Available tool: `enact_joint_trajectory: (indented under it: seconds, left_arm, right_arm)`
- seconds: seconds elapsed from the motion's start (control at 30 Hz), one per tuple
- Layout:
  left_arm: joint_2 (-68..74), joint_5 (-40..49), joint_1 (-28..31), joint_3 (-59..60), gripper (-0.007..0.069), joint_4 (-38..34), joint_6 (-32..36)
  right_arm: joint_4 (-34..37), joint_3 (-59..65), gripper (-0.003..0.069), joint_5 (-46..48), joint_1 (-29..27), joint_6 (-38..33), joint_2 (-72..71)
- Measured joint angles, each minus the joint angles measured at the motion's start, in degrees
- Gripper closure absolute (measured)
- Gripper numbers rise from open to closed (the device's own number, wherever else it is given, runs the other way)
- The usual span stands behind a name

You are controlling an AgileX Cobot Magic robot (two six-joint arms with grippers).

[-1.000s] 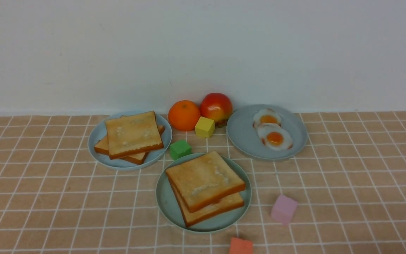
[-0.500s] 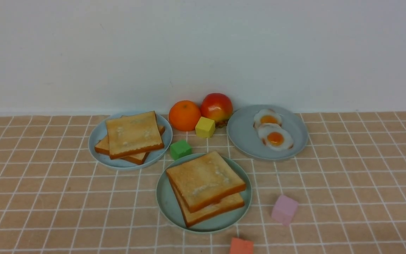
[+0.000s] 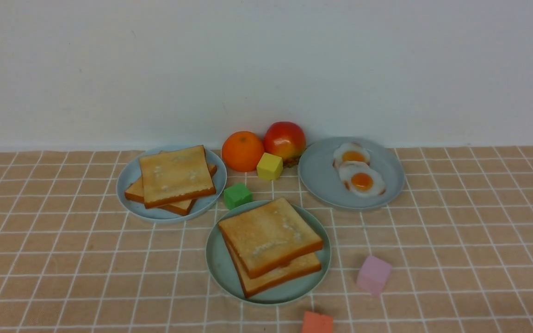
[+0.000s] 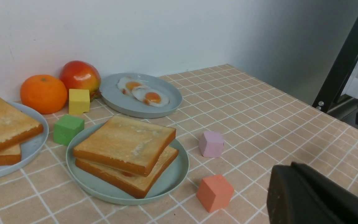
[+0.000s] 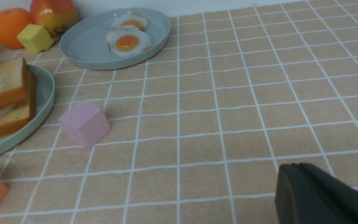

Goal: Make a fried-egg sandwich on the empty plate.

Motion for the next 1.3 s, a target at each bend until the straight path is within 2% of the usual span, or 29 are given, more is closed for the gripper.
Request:
enact_joint_trajectory:
  seconds: [0.4,0.5,0.6,0.63,0.73,0.77,0.83,0.93,0.97,1.03,1.1,1.3]
  left_arm:
    - [0.0,0.0,0.0,0.1,0.0630,0.0,0.0]
    - [0.0,-1.8,1.0,1.4,0.0629,2.9,0.4]
    - [-0.5,-4.3,7.7,2.8,0.0638,6.8,-1.6]
    - [-0.6,-4.4,8.3,2.9,0.0638,7.1,-1.9]
    - [-4.1,-4.1,22.1,4.9,0.0638,11.5,-8.7]
    - [-4.4,-4.0,22.9,5.0,0.0638,11.8,-9.1]
    - [-7.9,-2.9,31.4,7.2,0.0638,14.4,-12.7]
    - [-10.1,0.7,38.2,9.6,0.0638,15.5,-15.8]
    - [-10.2,1.8,38.7,9.6,0.0638,15.6,-16.1]
    - [-10.4,10.8,39.9,9.7,0.0638,15.8,-17.5]
    - [-10.4,14.3,39.9,10.1,0.0638,15.8,-17.9]
    - [-10.4,15.3,39.9,10.1,0.0638,15.8,-18.0]
  right_arm:
    - [0.1,0.0,0.0663,0.0,0.0,0.0,0.0]
    - [0.1,0.0,0.0660,0.0,0.0,0.0,0.0]
    - [0.2,0.0,0.0659,0.1,0.0,0.0,0.0]
    - [0.2,0.0,0.0659,0.1,0.0,0.0,0.0]
    - [0.2,0.0,0.0658,0.1,0.0,0.0,0.0]
    - [0.2,0.0,0.0658,0.1,0.0,0.0,0.0]
    - [0.2,0.0,0.0656,0.1,0.0,0.0,0.0]
    - [0.2,0.0,0.0655,0.1,0.0,0.0,0.0]
    - [0.2,0.0,0.0655,0.1,0.0,0.0,0.0]
    - [0.2,0.0,0.0653,0.2,0.0,0.0,0.0]
    - [0.2,0.0,0.0651,0.2,0.0,0.0,0.0]
    - [0.2,0.0,0.0645,0.2,0.0,0.0,0.0]
